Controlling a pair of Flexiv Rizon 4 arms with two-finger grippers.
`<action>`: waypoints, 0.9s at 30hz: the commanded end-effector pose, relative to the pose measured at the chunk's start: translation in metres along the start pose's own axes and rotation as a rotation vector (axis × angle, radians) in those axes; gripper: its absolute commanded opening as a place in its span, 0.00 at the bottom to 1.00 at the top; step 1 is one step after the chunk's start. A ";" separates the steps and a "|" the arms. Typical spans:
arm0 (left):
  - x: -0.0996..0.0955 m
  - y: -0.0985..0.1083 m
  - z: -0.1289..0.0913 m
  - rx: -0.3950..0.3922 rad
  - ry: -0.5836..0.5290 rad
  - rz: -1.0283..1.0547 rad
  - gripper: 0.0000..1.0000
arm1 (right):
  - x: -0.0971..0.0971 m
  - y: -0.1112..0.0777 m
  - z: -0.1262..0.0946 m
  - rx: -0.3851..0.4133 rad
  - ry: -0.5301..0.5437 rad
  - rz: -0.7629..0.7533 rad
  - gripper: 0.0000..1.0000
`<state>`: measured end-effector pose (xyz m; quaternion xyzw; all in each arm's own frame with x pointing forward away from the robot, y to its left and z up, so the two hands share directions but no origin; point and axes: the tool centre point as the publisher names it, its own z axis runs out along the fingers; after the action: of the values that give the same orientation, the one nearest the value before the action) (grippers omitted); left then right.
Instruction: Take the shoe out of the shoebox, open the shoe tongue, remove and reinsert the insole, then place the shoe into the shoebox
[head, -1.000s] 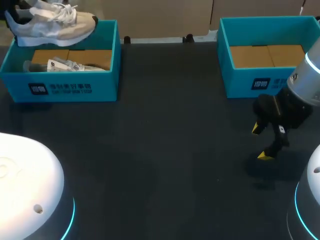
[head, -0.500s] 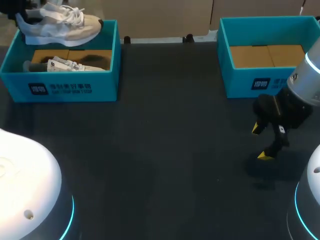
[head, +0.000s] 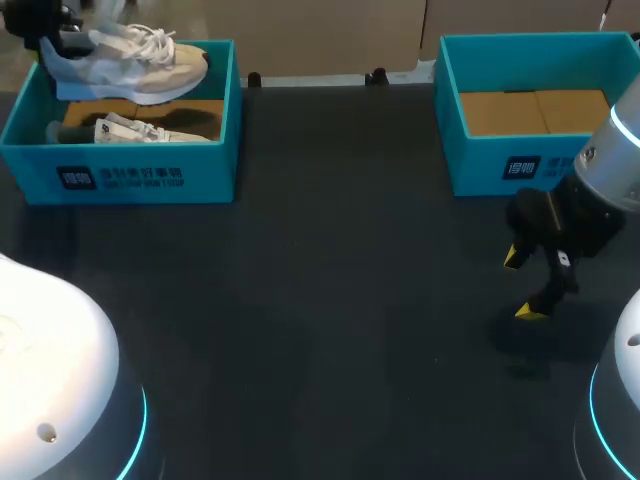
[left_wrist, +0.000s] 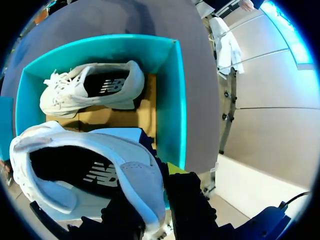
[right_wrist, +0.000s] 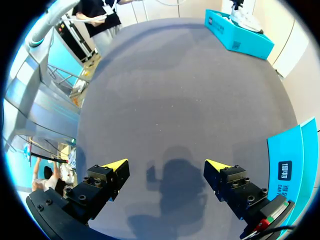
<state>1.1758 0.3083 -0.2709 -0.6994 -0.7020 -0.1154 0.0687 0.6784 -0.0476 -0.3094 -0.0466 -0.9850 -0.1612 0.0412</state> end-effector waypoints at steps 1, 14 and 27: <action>-0.004 0.009 0.011 0.013 -0.002 -0.012 0.00 | 0.001 0.000 0.000 0.001 -0.002 0.000 1.00; -0.022 0.016 0.026 0.035 0.029 -0.026 0.00 | 0.001 0.000 0.000 0.001 -0.002 0.000 1.00; -0.024 0.022 0.048 0.058 0.048 -0.037 0.00 | 0.001 0.000 0.000 0.001 -0.002 0.000 1.00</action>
<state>1.1914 0.2965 -0.3152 -0.6817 -0.7155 -0.1171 0.0977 0.6784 -0.0476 -0.3094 -0.0466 -0.9850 -0.1613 0.0412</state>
